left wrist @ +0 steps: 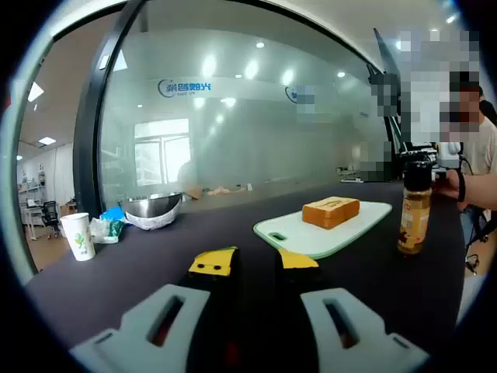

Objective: Sprinkle pepper

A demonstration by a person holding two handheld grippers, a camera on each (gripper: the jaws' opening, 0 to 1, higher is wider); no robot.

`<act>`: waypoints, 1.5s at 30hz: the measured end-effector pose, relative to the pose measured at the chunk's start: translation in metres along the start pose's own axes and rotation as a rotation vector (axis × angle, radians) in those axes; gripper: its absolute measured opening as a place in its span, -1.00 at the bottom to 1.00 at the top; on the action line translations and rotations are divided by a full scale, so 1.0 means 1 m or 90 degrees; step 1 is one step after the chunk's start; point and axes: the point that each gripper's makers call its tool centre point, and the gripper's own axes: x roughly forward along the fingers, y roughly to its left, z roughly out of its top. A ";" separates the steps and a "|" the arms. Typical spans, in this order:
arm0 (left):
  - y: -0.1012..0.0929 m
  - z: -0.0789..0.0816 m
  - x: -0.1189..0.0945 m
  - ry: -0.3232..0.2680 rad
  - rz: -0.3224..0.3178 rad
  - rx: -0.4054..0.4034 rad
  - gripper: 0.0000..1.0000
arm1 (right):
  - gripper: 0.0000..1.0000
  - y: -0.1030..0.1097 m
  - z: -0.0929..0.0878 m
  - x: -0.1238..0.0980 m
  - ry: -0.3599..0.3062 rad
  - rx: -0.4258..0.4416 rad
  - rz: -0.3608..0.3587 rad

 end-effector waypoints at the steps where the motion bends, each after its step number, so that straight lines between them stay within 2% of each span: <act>1: -0.001 0.000 0.000 0.000 0.000 0.002 -0.75 | -0.55 0.000 0.000 0.000 0.000 -0.001 0.000; 16: -0.007 0.004 -0.003 -0.008 -0.010 -0.003 -0.68 | -0.54 -0.002 0.000 -0.001 -0.001 0.001 -0.003; 21: -0.013 0.011 -0.006 -0.031 -0.038 -0.017 -0.59 | -0.54 -0.003 0.001 -0.002 -0.002 0.001 -0.006; 24: -0.013 0.012 -0.006 -0.036 -0.040 -0.020 -0.59 | -0.54 -0.005 0.001 -0.003 -0.001 0.001 -0.011; 32: -0.014 0.012 -0.006 -0.037 -0.040 -0.026 -0.59 | -0.54 -0.003 0.002 -0.004 0.000 0.000 -0.012; 36: -0.011 0.010 -0.005 -0.032 -0.052 -0.053 -0.59 | -0.54 -0.005 0.001 -0.004 -0.001 0.003 -0.017; 41: -0.021 0.009 -0.003 -0.020 -0.087 -0.079 -0.54 | -0.54 -0.008 0.000 -0.002 0.000 0.005 -0.017; 42: -0.025 0.010 -0.004 -0.020 -0.101 -0.084 -0.52 | -0.54 -0.009 0.000 -0.002 0.000 0.005 -0.019; 45: -0.039 0.018 -0.007 -0.043 -0.180 -0.100 -0.40 | -0.54 -0.010 -0.001 -0.001 0.002 0.005 -0.019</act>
